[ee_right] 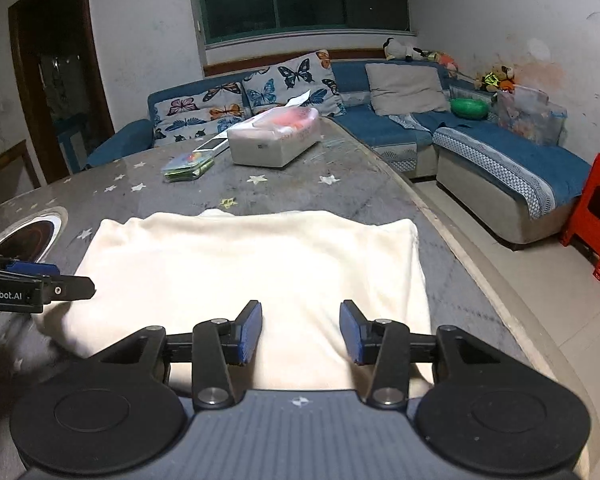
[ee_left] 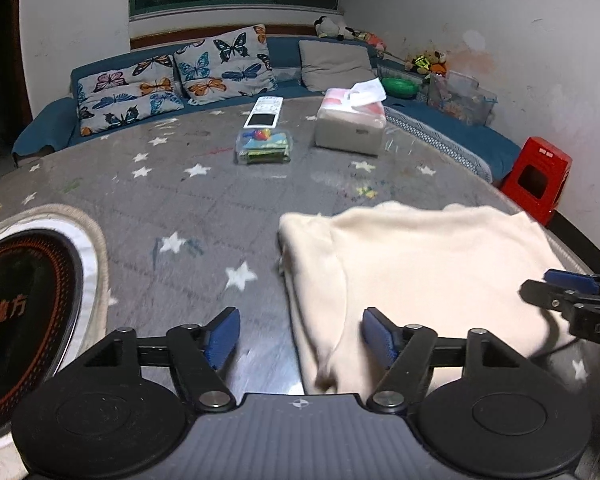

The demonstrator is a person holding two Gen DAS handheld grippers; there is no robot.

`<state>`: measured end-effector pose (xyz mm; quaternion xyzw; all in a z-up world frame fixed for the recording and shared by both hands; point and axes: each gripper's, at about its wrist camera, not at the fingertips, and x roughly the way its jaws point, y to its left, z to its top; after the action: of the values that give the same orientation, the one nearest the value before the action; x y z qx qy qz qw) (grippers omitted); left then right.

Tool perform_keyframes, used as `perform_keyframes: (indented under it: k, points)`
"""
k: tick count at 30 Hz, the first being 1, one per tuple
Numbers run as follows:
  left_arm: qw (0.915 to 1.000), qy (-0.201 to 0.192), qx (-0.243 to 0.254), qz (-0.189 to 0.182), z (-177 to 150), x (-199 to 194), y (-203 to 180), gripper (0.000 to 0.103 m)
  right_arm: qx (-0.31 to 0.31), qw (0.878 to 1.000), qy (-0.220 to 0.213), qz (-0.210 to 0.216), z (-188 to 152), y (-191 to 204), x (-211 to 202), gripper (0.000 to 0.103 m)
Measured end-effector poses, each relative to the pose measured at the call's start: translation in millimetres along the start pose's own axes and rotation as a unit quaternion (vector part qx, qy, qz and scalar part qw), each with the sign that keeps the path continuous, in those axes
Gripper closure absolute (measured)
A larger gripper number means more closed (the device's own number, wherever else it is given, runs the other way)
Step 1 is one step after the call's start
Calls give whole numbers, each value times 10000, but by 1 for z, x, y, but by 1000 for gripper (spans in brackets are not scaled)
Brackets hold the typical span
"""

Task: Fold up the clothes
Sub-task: 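Press and smooth the folded sweatshirt with both open grippers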

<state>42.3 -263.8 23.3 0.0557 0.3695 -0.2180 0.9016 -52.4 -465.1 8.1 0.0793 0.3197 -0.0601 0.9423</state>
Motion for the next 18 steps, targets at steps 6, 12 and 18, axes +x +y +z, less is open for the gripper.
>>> perform_keyframes:
  k: [6,12,18]
  points:
    - [9999,-31,-79,109,-10,-8,8,22,-48,9999,-81,-53,-12,5,-20,52]
    - [9998,-39,-109,156,-16,-17,10,14,-13,9999,-150,-81,-15,12,-34,46]
    - [9998,-48,-124,149,-24,-29,11,6,-217,9996,-181,52,-22,34,-39,32]
